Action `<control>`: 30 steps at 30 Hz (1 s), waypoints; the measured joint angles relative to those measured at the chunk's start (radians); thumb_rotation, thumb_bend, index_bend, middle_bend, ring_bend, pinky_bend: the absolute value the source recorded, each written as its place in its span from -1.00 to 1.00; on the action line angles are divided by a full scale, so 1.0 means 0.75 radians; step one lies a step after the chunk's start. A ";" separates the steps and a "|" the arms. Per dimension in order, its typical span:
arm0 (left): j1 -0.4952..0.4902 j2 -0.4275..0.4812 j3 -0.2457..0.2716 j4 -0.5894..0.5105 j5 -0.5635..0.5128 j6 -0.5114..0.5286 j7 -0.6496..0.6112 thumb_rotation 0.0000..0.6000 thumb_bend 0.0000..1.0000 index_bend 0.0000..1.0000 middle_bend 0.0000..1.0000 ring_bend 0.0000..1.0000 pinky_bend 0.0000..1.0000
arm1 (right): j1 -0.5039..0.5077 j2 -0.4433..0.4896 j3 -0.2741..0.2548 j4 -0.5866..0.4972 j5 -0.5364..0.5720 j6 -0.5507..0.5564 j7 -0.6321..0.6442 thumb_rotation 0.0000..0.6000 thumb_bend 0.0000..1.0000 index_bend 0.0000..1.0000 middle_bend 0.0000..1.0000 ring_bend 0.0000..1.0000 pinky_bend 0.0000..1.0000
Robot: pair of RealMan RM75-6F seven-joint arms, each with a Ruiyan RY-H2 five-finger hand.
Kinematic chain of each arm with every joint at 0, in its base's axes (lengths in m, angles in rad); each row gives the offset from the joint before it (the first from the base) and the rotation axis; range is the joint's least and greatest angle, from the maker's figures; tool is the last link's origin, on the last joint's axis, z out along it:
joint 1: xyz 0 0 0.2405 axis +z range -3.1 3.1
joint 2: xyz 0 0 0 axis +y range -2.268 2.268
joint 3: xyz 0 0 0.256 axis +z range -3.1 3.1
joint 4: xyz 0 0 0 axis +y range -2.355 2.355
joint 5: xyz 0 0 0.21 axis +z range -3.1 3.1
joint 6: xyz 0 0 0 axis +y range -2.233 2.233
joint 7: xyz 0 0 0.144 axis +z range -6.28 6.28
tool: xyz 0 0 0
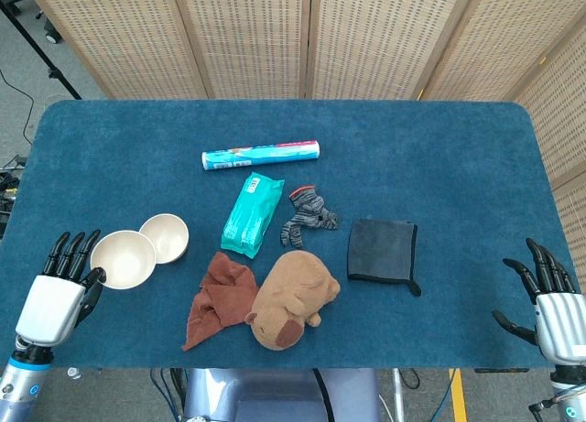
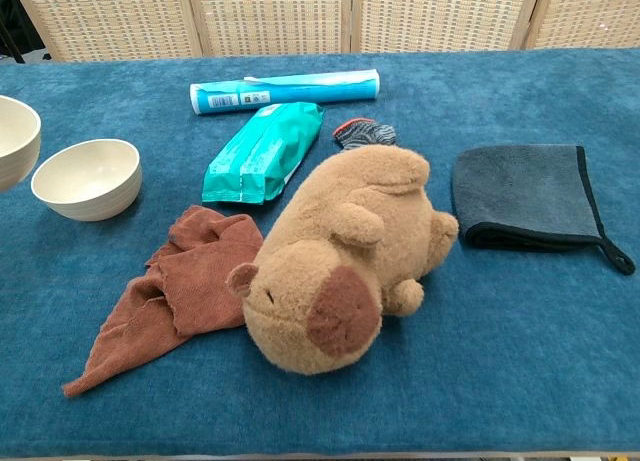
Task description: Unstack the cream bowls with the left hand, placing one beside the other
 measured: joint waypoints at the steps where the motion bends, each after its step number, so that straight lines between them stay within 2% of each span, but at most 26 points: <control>1: 0.004 -0.002 0.004 0.002 0.003 0.001 -0.001 1.00 -0.04 0.39 -0.87 -0.90 -0.89 | 0.000 0.000 0.000 0.000 -0.001 0.001 0.002 1.00 -0.69 -0.57 -1.00 -1.00 -0.70; 12: 0.054 -0.043 0.062 0.084 0.040 -0.017 -0.023 1.00 -0.04 0.39 -0.87 -0.90 -0.89 | -0.004 0.001 -0.002 -0.001 -0.009 0.004 0.003 1.00 -0.69 -0.57 -1.00 -1.00 -0.70; 30: 0.086 -0.128 0.071 0.282 -0.006 -0.095 -0.091 1.00 -0.04 0.39 -0.87 -0.90 -0.89 | -0.001 -0.006 0.003 -0.003 0.003 -0.012 -0.018 1.00 -0.69 -0.57 -1.00 -1.00 -0.70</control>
